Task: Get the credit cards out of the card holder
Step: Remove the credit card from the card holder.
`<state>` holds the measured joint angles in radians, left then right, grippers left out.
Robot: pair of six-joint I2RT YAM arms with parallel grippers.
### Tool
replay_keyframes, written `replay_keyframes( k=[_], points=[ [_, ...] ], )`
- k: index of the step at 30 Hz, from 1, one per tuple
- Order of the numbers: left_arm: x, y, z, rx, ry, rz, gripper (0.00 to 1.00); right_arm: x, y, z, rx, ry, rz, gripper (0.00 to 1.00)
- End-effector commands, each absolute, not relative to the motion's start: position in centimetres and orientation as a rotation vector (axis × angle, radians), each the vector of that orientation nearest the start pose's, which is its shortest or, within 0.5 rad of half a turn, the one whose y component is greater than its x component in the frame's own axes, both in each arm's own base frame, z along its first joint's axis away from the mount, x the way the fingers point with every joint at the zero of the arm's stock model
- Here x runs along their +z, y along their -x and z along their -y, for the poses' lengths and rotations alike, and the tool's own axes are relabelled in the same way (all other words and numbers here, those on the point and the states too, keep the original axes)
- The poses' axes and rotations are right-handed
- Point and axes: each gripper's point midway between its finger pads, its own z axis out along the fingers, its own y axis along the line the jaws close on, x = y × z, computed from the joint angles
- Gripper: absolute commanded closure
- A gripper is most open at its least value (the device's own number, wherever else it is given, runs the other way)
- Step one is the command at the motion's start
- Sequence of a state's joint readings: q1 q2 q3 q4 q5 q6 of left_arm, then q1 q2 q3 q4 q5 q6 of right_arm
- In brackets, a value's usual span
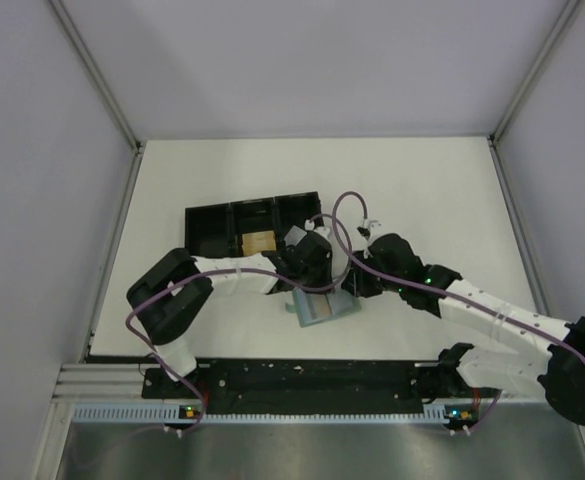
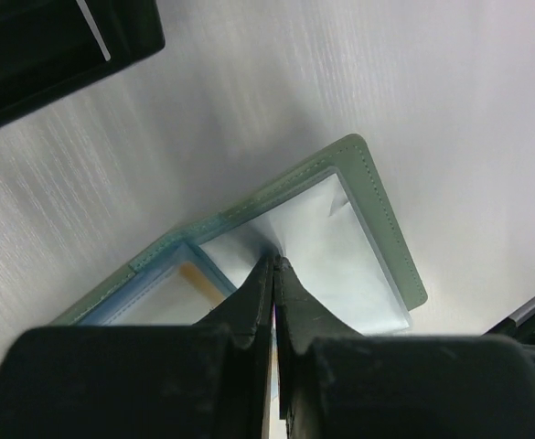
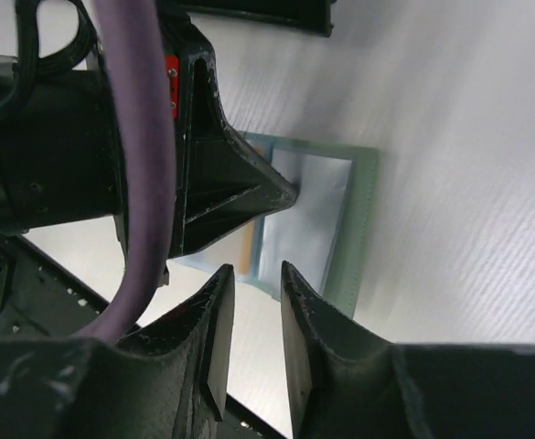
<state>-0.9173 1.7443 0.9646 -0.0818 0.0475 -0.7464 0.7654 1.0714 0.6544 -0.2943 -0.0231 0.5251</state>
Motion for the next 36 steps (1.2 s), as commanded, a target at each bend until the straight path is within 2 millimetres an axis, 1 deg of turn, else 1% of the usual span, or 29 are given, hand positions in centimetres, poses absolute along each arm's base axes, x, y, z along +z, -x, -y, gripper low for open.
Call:
replay_keyframes(
  k=[1,2,6,10,13,17,20,23,30,36],
  points=[
    [5.9,-24.4,37.0,-0.796,-0.197,-2.493,0.96,11.0,-20.0,-25.4,0.826,0.318,-2.346,0.76],
    [6.0,-24.9,36.6,-0.766,-0.172,-2.477,0.96,10.5,-20.0,-25.5,0.824,0.312,-2.357,0.78],
    [7.4,-25.3,35.6,-0.772,-0.118,-2.43,0.94,8.1,-20.0,-25.7,0.84,0.289,-2.411,0.82],
    [8.3,-25.1,34.1,-0.765,-0.079,-2.402,0.9,5.9,-20.3,-25.2,0.819,0.239,-2.47,0.85],
    [8.8,-24.3,33.4,-0.779,-0.068,-2.401,0.85,4.3,-20.2,-24.5,0.801,0.177,-2.536,0.86],
    [8.2,-22.8,31.7,-0.786,-0.037,-2.417,0.73,2.8,-20.0,-23.5,0.782,0.092,-2.602,0.86],
    [7.6,-21.8,31.0,-0.806,-0.015,-2.435,0.59,1.9,-19.5,-23.1,0.766,0.073,-2.644,0.86],
    [6.5,-21.0,30.3,-0.805,0.006,-2.47,0.5,1.3,-19.1,-23.2,0.778,0.073,-2.67,0.86],
    [6.2,-21.1,31.2,-0.858,0.022,-2.461,0.5,1.4,-19.0,-23.4,0.794,0.085,-2.667,0.86],
    [6.1,-20.9,31.3,-0.866,0.025,-2.469,0.5,1.4,-18.9,-23.3,0.794,0.092,-2.666,0.86]
  ],
)
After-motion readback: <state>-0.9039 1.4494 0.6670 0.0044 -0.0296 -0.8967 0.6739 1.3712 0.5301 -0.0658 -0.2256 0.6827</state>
